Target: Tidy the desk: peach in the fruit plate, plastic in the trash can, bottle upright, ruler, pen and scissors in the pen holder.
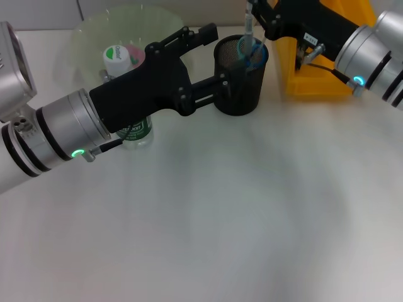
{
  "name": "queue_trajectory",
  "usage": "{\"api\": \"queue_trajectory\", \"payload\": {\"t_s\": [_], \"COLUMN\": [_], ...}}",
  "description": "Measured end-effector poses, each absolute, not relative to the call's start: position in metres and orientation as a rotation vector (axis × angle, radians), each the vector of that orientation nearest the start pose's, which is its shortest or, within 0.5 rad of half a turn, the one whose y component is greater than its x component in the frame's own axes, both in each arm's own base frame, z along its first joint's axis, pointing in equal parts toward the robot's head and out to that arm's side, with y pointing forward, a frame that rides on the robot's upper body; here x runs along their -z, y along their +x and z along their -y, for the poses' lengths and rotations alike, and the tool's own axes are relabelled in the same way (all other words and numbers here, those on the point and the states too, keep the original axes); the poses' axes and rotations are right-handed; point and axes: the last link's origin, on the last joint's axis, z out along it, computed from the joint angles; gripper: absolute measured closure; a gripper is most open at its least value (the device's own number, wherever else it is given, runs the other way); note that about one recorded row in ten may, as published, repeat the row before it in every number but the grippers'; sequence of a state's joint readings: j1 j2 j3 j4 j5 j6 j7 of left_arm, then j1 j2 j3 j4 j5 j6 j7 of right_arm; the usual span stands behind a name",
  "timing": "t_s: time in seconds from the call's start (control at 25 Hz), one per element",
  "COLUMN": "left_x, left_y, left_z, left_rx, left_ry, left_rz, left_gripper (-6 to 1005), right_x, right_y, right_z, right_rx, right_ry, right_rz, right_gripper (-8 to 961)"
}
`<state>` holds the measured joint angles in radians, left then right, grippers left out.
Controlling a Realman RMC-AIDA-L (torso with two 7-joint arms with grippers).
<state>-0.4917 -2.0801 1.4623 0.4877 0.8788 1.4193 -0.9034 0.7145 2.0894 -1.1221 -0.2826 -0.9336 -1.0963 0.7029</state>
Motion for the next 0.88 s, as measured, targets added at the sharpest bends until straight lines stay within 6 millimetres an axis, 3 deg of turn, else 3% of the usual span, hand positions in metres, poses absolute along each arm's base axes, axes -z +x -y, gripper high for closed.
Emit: {"api": "queue_trajectory", "payload": {"t_s": [0.44, 0.64, 0.88], "left_x": [0.041, 0.0411, 0.0406], "left_y": [-0.1888, -0.189, -0.1922], "left_z": [-0.3286, -0.3286, -0.3257], "left_rx": [1.269, 1.268, 1.269], "left_ry": [-2.447, -2.447, -2.448], "left_rz": [0.221, 0.223, 0.229], "left_gripper": [216, 216, 216], "right_x": [0.0415, 0.0405, 0.0361], "right_y": [0.1967, 0.1972, 0.2032], "right_z": [-0.4108, -0.41, -0.4022], "right_rx": [-0.896, -0.902, -0.947], "right_ry": [-2.226, -2.224, -2.212], "right_rz": [-0.313, -0.313, -0.33], "right_gripper": [742, 524, 470]}}
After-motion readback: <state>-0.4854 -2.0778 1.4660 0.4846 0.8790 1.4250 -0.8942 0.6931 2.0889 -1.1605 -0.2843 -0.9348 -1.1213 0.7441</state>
